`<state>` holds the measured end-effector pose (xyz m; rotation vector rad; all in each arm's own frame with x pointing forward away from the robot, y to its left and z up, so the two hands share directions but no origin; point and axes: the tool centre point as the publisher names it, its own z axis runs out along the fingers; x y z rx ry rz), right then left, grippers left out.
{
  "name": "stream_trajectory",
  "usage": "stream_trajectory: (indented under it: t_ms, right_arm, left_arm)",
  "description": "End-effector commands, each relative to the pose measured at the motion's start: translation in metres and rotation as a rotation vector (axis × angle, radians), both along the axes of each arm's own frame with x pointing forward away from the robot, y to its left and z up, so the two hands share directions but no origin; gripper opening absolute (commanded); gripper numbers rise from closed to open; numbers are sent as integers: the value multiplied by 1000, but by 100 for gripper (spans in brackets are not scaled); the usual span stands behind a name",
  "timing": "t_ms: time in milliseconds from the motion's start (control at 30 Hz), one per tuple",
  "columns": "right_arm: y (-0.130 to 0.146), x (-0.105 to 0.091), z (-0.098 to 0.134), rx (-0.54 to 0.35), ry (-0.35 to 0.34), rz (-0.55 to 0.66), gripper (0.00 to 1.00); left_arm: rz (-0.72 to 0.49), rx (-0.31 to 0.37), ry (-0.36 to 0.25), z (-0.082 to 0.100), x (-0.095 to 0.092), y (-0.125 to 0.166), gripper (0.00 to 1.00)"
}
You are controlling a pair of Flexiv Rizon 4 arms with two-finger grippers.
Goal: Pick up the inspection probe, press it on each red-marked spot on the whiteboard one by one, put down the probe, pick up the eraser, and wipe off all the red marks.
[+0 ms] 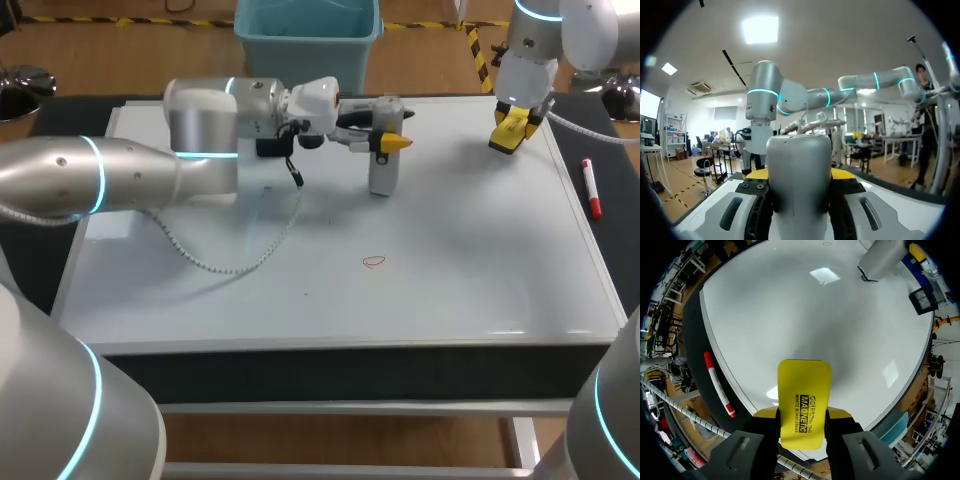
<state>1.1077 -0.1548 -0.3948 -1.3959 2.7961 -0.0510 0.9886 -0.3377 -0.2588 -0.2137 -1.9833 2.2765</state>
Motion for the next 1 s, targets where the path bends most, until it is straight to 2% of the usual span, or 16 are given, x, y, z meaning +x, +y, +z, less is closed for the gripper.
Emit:
stream_trajectory:
  t_ms: [33, 300, 367, 433, 500, 667, 833, 1000]
  right_arm:
    - [0, 1, 1, -3, 4, 2, 0]
    - [0, 1, 1, -3, 4, 2, 0]
    - [0, 1, 1, -3, 4, 2, 0]
    - [0, 1, 1, -3, 4, 2, 0]
    - [0, 1, 1, -3, 4, 2, 0]
    - [0, 1, 1, -3, 4, 2, 0]
    - [0, 1, 1, -3, 4, 2, 0]
    - [0, 1, 1, -3, 4, 2, 0]
  left_arm:
    - [24, 5, -10, 24, -9, 23, 0]
    - [88, -13, 5, 37, -8, 67, 0]
    - [112, 0, -3, 38, -8, 79, 0]
    - [126, -18, 11, 38, -8, 92, 0]
    - [150, 4, 7, 36, -8, 107, 0]
    - [217, 5, 4, 35, -8, 149, 0]
    - [241, -19, 2, 32, -7, 194, 0]
    - [327, -22, 10, 27, -6, 238, 0]
